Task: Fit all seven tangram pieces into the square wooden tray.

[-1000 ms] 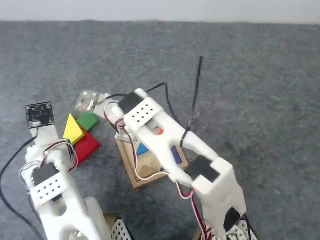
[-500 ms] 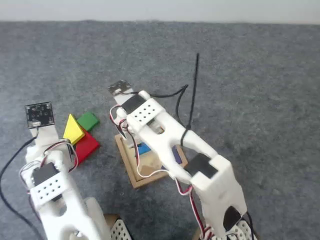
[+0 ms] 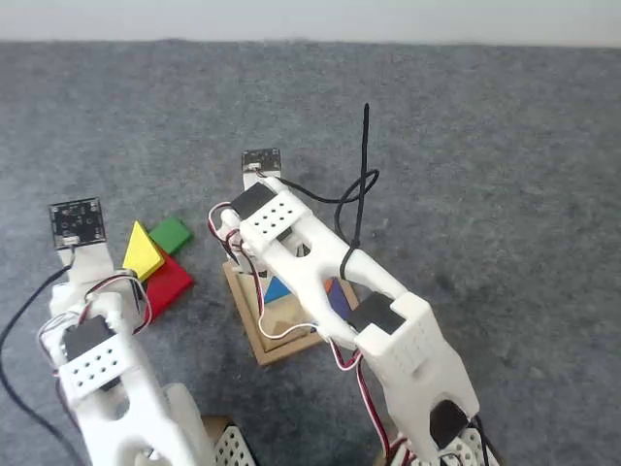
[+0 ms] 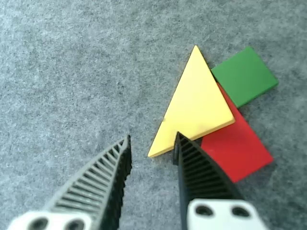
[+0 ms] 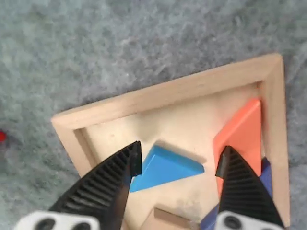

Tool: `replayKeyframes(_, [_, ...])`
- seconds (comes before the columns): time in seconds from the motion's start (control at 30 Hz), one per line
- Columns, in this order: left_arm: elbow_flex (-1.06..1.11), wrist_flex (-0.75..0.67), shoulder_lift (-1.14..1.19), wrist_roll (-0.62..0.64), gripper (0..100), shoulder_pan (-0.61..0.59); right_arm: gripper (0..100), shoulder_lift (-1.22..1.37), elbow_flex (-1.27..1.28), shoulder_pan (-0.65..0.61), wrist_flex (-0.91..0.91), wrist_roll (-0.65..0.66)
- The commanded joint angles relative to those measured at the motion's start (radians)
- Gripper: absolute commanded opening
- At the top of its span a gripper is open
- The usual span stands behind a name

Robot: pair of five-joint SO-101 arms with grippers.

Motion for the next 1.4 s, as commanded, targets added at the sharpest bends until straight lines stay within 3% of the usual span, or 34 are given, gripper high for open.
replayKeyframes(0.0, [-0.012, -0.020, -0.037, 0.014, 15, 0.003, 21.7, -0.051, -0.083, -0.007, 0.094, 0.018])
replayKeyframes(0.13, [-0.012, -0.020, -0.037, 0.014, 15, 0.003, 14.3, -0.094, -0.183, 0.005, 0.182, 0.126])
replayKeyframes(0.27, [-0.012, -0.020, -0.037, 0.014, 15, 0.003, 15.8, -0.107, -0.222, -0.002, 0.211, 0.238])
replayKeyframes(0.67, [-0.012, -0.020, -0.037, 0.014, 15, 0.000, 18.2, 0.024, -0.180, -0.071, 0.262, 0.230])
replayKeyframes(0.83, [-0.010, -0.020, -0.037, 0.014, 15, 0.000, 9.6, 0.104, -0.181, -0.024, 0.318, 0.239])
replayKeyframes(1.1, [-0.010, -0.020, -0.037, 0.014, 15, 0.000, 10.3, 0.160, -0.181, 0.096, 0.323, 0.325])
replayKeyframes(1.37, [-0.010, -0.020, -0.037, 0.014, 15, 0.002, 10.1, 0.166, -0.216, 0.094, 0.303, 0.678])
